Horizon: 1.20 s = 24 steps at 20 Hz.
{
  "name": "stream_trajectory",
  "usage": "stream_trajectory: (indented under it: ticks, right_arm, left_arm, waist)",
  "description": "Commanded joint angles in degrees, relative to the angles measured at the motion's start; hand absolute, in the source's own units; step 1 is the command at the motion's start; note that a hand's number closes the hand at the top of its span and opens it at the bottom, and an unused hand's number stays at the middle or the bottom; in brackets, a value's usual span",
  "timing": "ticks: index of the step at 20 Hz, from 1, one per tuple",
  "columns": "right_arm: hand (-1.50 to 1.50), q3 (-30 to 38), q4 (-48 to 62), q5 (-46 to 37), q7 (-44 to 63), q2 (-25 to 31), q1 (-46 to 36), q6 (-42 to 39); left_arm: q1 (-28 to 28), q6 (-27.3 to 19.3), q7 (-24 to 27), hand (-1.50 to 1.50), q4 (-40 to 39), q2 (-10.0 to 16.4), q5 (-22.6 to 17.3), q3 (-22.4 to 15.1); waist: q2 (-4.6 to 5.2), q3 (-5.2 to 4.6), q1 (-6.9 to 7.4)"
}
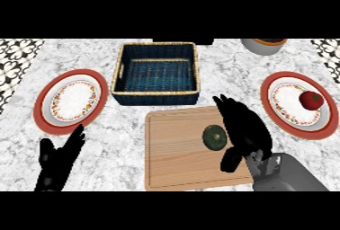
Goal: Pick the squash from the cutting board and place it in the basket
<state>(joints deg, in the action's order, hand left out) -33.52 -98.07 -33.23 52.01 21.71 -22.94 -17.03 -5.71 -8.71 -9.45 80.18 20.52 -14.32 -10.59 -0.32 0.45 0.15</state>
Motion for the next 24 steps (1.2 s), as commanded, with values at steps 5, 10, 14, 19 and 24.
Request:
stream_trajectory:
  ticks: [5, 10, 14, 19, 24]
  right_arm:
    - [-1.50, 1.15, 1.83, -5.79, -3.72, -4.01, 3.39, 1.16]
    - [-1.50, 0.78, 11.67, -10.85, -6.80, -8.48, 1.51, 4.03]
    - [-1.50, 0.80, 13.50, -10.74, -3.33, -11.03, 1.72, -0.31]
    - [-1.50, 4.01, 15.03, -11.47, -6.09, -9.60, 2.58, -1.18]
    - [-1.50, 3.19, 16.01, -14.81, -9.80, -10.53, 5.92, 1.91]
  left_arm:
    - [-2.63, 1.64, -6.93, 0.00, 3.72, 1.40, 0.05, 2.21]
    - [-1.09, 0.43, -4.80, 0.00, 0.57, -2.76, 3.17, 0.61]
    - [-0.49, 1.41, -3.53, 0.00, -1.45, -3.19, 3.09, 2.15]
    - [-3.36, 3.17, -1.24, 0.00, -2.03, -2.58, 3.82, 3.51]
    - [-2.64, 4.17, -6.42, 0.00, 1.87, -2.69, 3.51, 3.75]
  waist:
    - [0.25, -0.43, 0.07]
    - [0.35, -0.44, 0.17]
    - [0.34, -0.46, 0.07]
    - [0.34, -0.46, 0.13]
    - [0.30, -0.44, -0.01]
